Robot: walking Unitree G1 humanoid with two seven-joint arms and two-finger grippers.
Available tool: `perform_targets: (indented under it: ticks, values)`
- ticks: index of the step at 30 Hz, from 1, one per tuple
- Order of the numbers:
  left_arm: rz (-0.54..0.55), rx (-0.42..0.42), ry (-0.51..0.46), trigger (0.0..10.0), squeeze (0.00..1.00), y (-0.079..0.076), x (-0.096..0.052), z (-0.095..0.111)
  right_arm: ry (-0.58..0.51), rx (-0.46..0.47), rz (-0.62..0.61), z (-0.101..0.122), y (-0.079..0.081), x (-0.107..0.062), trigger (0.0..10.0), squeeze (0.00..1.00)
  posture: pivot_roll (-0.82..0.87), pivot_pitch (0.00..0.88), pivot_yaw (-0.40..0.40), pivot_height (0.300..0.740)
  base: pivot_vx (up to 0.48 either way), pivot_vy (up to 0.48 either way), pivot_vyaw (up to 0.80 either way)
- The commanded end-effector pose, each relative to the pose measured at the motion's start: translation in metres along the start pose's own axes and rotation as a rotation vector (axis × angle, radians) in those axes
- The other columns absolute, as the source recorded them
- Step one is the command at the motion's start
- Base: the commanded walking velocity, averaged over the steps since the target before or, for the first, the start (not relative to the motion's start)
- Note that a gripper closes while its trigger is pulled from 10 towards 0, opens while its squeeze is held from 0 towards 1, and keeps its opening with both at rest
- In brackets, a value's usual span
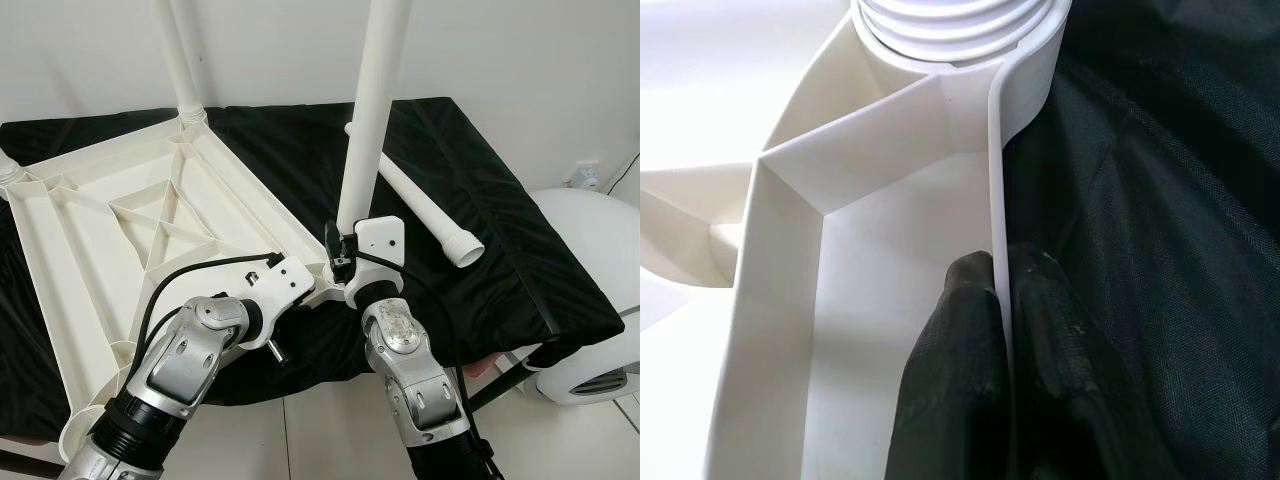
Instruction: Building children table
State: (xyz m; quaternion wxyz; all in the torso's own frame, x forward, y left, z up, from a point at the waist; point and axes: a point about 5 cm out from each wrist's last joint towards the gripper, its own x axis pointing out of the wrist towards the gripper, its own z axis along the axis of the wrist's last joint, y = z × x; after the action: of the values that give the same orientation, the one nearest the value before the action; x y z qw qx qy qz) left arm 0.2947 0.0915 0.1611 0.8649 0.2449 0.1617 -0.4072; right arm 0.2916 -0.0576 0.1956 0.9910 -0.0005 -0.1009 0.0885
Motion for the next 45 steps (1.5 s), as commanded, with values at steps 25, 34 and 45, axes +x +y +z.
perform_targets:
  ticks: [25,34,45]
  values:
    - [0.075,-0.006,0.061,10.0,0.00,0.004,0.002,-0.012,0.191,0.057,-0.008,-0.010,-0.012,-0.017,10.0,0.00,-0.08,0.159,0.007,0.740,0.000,0.000,0.00]
    - [0.074,-0.004,0.053,10.0,0.00,0.002,0.004,-0.010,0.129,0.025,-0.013,0.004,-0.023,-0.003,10.0,0.00,-0.08,0.153,0.007,0.740,0.000,0.000,0.00]
    - [0.062,-0.047,0.043,10.0,1.00,0.001,0.002,-0.011,0.136,0.015,-0.007,0.001,-0.025,0.000,10.0,0.00,-0.07,0.146,0.008,0.740,0.000,0.000,0.00]
